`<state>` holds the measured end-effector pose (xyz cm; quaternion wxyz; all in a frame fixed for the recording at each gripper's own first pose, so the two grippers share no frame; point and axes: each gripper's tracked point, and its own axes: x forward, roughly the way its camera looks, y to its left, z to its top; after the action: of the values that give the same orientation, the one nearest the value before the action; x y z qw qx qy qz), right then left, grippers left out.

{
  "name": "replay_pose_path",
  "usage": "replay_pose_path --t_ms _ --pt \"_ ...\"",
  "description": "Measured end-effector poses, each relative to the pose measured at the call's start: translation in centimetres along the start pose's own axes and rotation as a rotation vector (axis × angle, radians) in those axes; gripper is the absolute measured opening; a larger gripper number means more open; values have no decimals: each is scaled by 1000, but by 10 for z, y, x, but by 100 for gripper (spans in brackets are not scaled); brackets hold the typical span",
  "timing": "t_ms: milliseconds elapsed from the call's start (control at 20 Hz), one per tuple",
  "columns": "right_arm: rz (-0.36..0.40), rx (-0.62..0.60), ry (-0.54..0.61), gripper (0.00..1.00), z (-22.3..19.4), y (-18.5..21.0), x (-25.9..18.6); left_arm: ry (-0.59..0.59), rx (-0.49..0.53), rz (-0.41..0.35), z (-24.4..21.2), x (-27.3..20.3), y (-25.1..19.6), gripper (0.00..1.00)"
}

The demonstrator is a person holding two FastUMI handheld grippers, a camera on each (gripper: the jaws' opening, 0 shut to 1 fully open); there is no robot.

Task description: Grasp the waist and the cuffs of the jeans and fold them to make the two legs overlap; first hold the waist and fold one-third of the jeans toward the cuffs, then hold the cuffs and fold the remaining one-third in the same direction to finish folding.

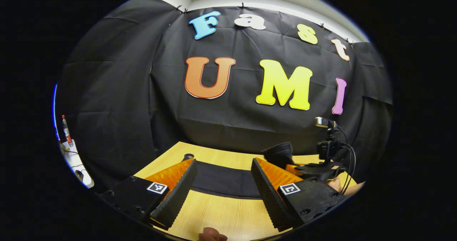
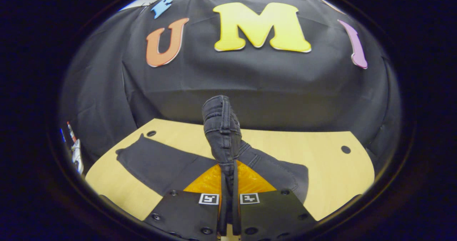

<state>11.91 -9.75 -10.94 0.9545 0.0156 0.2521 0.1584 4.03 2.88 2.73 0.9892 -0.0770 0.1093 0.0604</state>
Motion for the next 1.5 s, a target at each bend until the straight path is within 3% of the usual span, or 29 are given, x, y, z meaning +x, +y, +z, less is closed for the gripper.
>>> replay_pose_path --t_ms 300,450,700,750,850,950,1150,1500 --pt "11 -63 86 7 -29 1 -2 -1 -16 5 1 -4 8 98" --pt "15 -87 106 7 -50 21 10 0 -21 8 0 -4 12 98" --pt "39 -86 114 9 -54 21 12 -3 -28 4 2 -3 15 98" --pt "83 -76 129 14 -56 29 10 2 -31 3 1 -2 16 98" --pt "156 -50 173 56 -71 43 11 11 -42 4 -3 1 18 98" --pt "126 -90 150 99 -64 37 7 21 -57 5 -6 6 23 98" --pt "111 -76 65 99 -32 31 -2 99 -193 -19 -32 26 32 98" --pt "33 -74 -127 99 69 -18 -19 292 -510 51 -112 75 84 99"
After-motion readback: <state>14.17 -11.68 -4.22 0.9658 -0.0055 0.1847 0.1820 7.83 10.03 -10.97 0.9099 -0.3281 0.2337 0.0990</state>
